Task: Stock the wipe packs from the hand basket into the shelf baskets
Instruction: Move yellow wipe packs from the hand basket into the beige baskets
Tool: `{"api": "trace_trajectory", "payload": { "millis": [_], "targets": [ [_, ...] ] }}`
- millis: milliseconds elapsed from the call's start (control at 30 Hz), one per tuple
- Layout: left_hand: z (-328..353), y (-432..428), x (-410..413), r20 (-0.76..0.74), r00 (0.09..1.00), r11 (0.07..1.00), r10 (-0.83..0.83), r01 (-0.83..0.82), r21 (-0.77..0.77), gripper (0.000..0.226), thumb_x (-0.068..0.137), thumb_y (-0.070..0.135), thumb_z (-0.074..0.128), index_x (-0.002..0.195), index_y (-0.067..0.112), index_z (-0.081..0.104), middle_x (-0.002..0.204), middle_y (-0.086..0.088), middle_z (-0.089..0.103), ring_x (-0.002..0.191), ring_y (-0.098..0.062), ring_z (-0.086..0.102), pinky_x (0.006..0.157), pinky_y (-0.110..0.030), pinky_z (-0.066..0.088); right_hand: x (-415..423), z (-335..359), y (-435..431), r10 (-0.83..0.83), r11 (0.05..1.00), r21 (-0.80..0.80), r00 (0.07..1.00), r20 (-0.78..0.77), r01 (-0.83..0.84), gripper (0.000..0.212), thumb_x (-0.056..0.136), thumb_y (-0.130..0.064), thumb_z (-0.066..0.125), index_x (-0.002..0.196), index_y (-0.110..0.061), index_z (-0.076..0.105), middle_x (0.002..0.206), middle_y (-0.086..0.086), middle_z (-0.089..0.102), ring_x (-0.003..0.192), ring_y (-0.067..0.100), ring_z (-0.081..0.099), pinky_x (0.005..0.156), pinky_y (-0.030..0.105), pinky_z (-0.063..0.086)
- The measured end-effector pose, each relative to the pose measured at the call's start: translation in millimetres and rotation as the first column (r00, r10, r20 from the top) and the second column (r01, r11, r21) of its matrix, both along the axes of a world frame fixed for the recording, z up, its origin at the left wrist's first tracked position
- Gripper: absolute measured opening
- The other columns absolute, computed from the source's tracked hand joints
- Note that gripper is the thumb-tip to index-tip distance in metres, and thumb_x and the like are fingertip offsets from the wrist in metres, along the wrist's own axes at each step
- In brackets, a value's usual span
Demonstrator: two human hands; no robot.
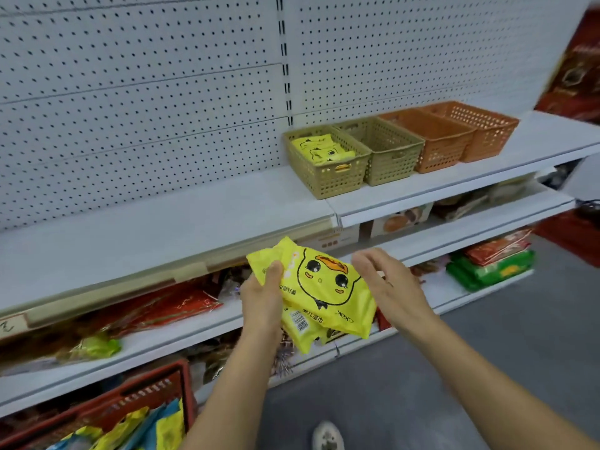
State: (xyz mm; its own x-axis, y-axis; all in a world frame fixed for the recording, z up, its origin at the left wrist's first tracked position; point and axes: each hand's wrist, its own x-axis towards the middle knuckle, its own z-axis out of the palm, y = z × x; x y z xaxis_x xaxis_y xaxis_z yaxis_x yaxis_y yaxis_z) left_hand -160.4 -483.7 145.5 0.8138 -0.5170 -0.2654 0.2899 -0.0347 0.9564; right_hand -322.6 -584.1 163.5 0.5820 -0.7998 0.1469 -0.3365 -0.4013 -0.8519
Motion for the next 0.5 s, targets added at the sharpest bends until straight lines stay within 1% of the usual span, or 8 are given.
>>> {"api": "trace_trajectory", "payload": {
  "millis": [100, 167, 233, 300, 333, 400, 467, 500],
  "targets": [
    [16, -40, 3, 0.176, 0.980, 0.995, -0.097, 0.097, 0.009, 0.020, 0.096, 0.022, 0.057, 0.084, 0.011, 0.069, 0.085, -0.012, 0.074, 0.076, -0.024, 0.066, 0.071, -0.035, 0.052, 26, 21, -46, 0.147, 0.989, 0.033, 0.977, -0.156, -0.144, 0.053, 0.072, -0.081, 0.044, 0.083, -0.035, 0.068, 0.074, -0.017, 0.066, 0.075, 0.005, 0.061, 0.076, 0.038, 0.049],
    [27, -70, 9, 0.243, 0.957, 0.987, -0.162, 0.161, 0.023, 0.023, 0.096, 0.024, 0.056, 0.081, 0.013, 0.070, 0.082, -0.010, 0.074, 0.074, -0.026, 0.068, 0.071, -0.036, 0.053, 46, 31, -75, 0.168, 0.985, 0.064, 0.974, -0.154, -0.159, 0.051, 0.069, -0.075, 0.058, 0.071, -0.024, 0.064, 0.059, -0.013, 0.052, 0.059, 0.007, 0.049, 0.062, 0.032, 0.039],
    [36, -104, 20, 0.217, 0.961, 0.984, -0.171, 0.177, -0.005, 0.026, 0.096, 0.027, 0.056, 0.082, 0.010, 0.068, 0.079, -0.012, 0.072, 0.071, -0.028, 0.066, 0.070, -0.039, 0.053, 62, 43, -103, 0.179, 0.973, 0.163, 0.980, -0.091, -0.163, 0.058, 0.067, -0.065, 0.071, 0.075, -0.009, 0.058, 0.065, -0.003, 0.047, 0.058, 0.012, 0.044, 0.059, 0.030, 0.033],
    [47, -138, 33, 0.073, 0.986, 0.987, -0.148, 0.152, -0.051, 0.027, 0.098, 0.029, 0.053, 0.089, 0.008, 0.068, 0.084, -0.015, 0.072, 0.074, -0.026, 0.066, 0.074, -0.043, 0.054, 73, 57, -132, 0.181, 0.943, 0.282, 0.983, 0.003, -0.174, 0.057, 0.072, -0.052, 0.075, 0.088, 0.001, 0.061, 0.074, 0.009, 0.058, 0.058, 0.018, 0.051, 0.059, 0.033, 0.038],
    [51, -154, 39, 0.000, 0.991, 0.989, -0.136, 0.135, -0.066, 0.028, 0.099, 0.031, 0.052, 0.093, 0.008, 0.068, 0.086, -0.014, 0.073, 0.076, -0.027, 0.068, 0.077, -0.044, 0.055, 79, 63, -146, 0.140, 0.936, 0.320, 0.989, 0.056, -0.150, 0.047, 0.077, -0.046, 0.074, 0.090, -0.002, 0.063, 0.080, 0.010, 0.065, 0.061, 0.020, 0.058, 0.062, 0.035, 0.044],
    [57, -184, 52, -0.078, 0.988, 0.989, -0.132, 0.126, -0.079, 0.029, 0.099, 0.033, 0.051, 0.098, 0.010, 0.068, 0.086, -0.011, 0.075, 0.078, -0.027, 0.072, 0.074, -0.042, 0.057, 91, 73, -177, -0.083, 0.905, 0.424, 0.972, 0.219, -0.018, 0.025, 0.084, -0.037, 0.069, 0.087, -0.013, 0.062, 0.087, 0.001, 0.069, 0.073, 0.018, 0.063, 0.071, 0.040, 0.049],
    [62, -212, 64, -0.108, 0.984, 0.986, -0.145, 0.134, -0.099, 0.034, 0.098, 0.039, 0.051, 0.102, 0.010, 0.068, 0.088, -0.012, 0.076, 0.082, -0.030, 0.073, 0.077, -0.045, 0.058, 106, 76, -212, -0.358, 0.830, 0.552, 0.840, 0.408, 0.086, 0.014, 0.087, -0.030, 0.065, 0.079, -0.021, 0.059, 0.083, 0.001, 0.068, 0.075, 0.020, 0.064, 0.072, 0.039, 0.052],
    [65, -225, 70, -0.117, 0.980, 0.982, -0.164, 0.150, -0.119, 0.038, 0.097, 0.044, 0.051, 0.104, 0.011, 0.069, 0.092, -0.012, 0.076, 0.086, -0.031, 0.073, 0.081, -0.048, 0.057, 114, 76, -227, -0.438, 0.804, 0.586, 0.768, 0.467, 0.102, 0.013, 0.087, -0.028, 0.065, 0.077, -0.022, 0.059, 0.081, 0.003, 0.068, 0.074, 0.023, 0.064, 0.069, 0.037, 0.051]
  ]
}}
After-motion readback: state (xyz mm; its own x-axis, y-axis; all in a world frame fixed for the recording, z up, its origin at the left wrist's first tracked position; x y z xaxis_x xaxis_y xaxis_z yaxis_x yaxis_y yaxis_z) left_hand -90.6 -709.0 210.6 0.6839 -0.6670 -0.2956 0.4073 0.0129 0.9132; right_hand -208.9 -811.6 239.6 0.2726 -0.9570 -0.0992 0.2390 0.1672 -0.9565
